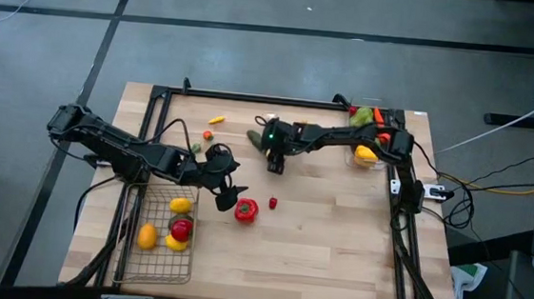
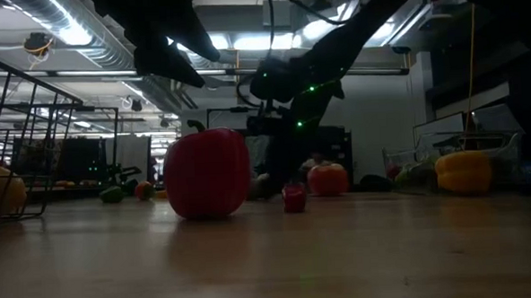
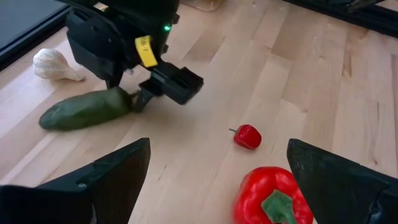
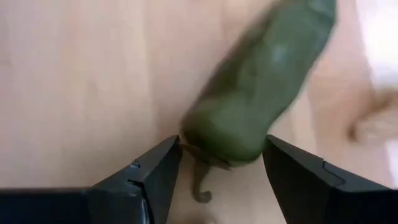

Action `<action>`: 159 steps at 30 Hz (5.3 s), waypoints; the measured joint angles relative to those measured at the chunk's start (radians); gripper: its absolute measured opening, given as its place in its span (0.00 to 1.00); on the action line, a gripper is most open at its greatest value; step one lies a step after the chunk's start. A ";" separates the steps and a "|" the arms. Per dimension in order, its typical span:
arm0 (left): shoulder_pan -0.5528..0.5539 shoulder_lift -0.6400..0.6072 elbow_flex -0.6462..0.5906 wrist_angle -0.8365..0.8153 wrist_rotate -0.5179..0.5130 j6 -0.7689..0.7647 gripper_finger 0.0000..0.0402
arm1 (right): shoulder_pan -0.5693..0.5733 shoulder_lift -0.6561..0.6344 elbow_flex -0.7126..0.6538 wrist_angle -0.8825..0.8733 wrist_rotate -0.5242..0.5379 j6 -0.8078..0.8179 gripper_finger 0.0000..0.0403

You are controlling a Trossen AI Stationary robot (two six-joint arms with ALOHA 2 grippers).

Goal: Sort produce into baskets
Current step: Put the green chili pepper into the transparent bin, then put the orange tomato into the wire basket

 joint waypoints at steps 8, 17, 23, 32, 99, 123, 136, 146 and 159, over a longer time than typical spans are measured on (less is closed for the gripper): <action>0.000 0.000 0.000 0.000 0.000 0.000 0.93 | 0.015 0.000 0.000 0.041 0.005 0.021 0.57; 0.000 0.000 0.000 0.000 0.000 0.000 0.93 | 0.014 0.024 0.002 0.048 -0.001 0.033 0.37; 0.000 0.000 0.000 -0.001 0.000 0.000 0.93 | 0.014 0.027 0.003 0.042 -0.033 0.033 0.15; 0.000 0.000 0.000 -0.001 0.000 0.001 0.93 | 0.014 0.024 0.002 0.036 -0.038 0.026 0.07; 0.000 0.000 0.000 -0.001 0.000 0.001 0.93 | -0.376 -0.654 0.000 -1.199 0.364 0.360 0.03; 0.000 0.000 0.000 -0.001 0.000 0.002 0.93 | -0.373 -0.654 0.000 -1.125 0.331 0.335 0.44; 0.000 0.000 0.000 0.000 0.000 0.002 0.93 | -0.373 -0.612 0.002 -0.762 0.165 0.079 0.43; 0.000 0.000 0.000 -0.001 0.000 0.002 0.93 | -0.373 -0.397 0.002 -0.603 0.255 0.067 0.43; 0.000 0.000 0.000 -0.001 0.000 0.002 0.93 | -0.373 -0.207 0.001 -0.468 0.311 -0.002 0.43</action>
